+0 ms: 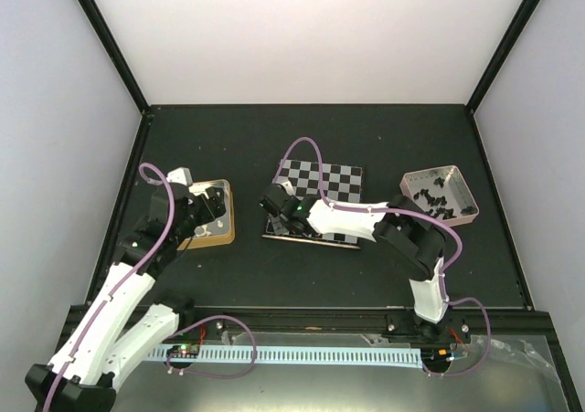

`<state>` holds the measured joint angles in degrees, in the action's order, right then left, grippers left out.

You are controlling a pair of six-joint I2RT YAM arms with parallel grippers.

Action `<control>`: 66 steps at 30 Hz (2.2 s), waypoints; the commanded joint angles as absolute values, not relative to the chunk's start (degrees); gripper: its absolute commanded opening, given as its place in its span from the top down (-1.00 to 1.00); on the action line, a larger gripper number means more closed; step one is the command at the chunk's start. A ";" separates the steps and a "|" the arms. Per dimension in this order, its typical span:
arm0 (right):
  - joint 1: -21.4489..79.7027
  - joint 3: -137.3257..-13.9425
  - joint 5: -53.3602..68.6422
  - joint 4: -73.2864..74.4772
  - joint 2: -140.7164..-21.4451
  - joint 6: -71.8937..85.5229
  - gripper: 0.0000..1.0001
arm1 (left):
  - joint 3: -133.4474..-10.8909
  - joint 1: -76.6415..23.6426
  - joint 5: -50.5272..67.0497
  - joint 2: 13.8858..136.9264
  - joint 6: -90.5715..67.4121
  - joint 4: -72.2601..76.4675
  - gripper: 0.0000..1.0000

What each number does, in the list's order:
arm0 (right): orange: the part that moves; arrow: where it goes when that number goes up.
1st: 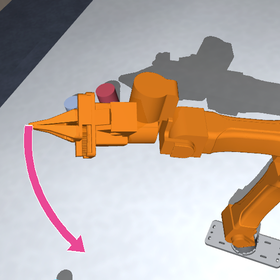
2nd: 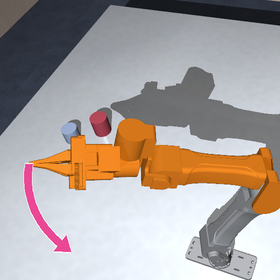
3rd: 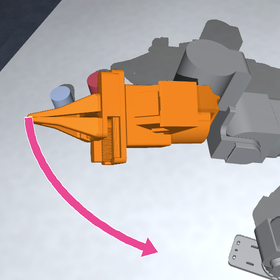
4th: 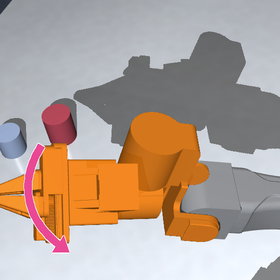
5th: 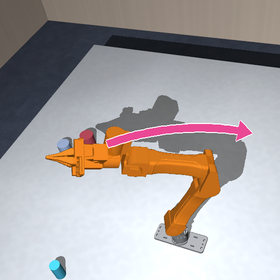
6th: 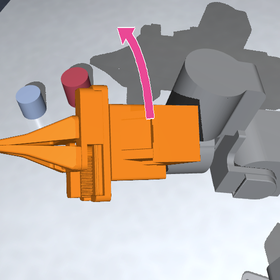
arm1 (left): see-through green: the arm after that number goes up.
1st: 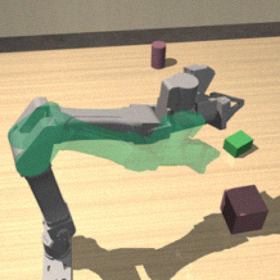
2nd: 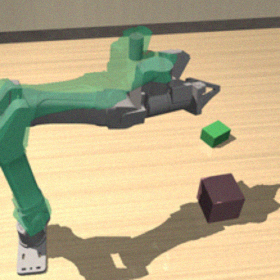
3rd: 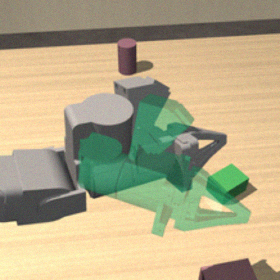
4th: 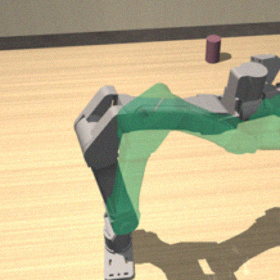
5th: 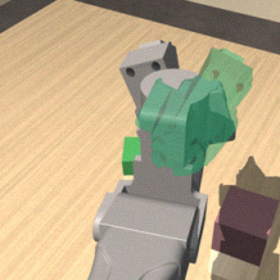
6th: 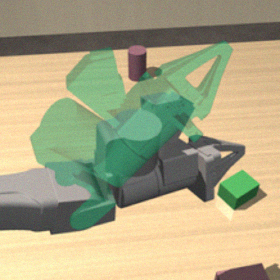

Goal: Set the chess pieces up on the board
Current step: Place the chess piece on the chessboard, then pick up the chess piece from the storage box.

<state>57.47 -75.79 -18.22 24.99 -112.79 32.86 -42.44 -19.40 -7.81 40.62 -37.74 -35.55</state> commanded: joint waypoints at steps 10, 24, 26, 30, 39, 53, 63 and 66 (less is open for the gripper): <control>57.48 -75.60 -20.58 22.26 -114.83 32.53 0.91 | -41.40 -17.80 -6.38 41.93 -36.97 -33.33 -0.79; 57.48 -78.24 -18.97 25.42 -111.62 33.38 0.41 | -41.48 -15.63 -4.65 44.28 -35.84 -32.77 -0.79; 57.25 -78.60 -18.65 26.33 -109.70 34.50 0.33 | -41.72 -14.99 -4.27 45.31 -35.34 -32.78 -0.80; 56.21 -78.52 -16.72 27.81 -105.95 37.49 0.22 | -41.66 -12.71 -2.22 49.86 -34.48 -32.86 -0.83; 55.20 -73.51 -9.96 25.84 -99.86 39.90 0.22 | -46.21 -5.00 4.41 70.04 -33.11 -34.57 -0.09; 54.83 -71.52 -8.48 24.25 -97.52 37.81 0.28 | -50.70 -1.32 1.37 88.32 -36.71 -29.09 0.21; 54.58 -70.82 -8.32 23.80 -96.85 37.44 0.31 | -53.99 -1.14 -1.79 94.54 -36.81 -29.48 0.36; 54.58 -70.91 -8.36 23.82 -96.92 37.44 0.32 | -54.31 -1.14 -2.10 95.32 -36.72 -29.98 0.42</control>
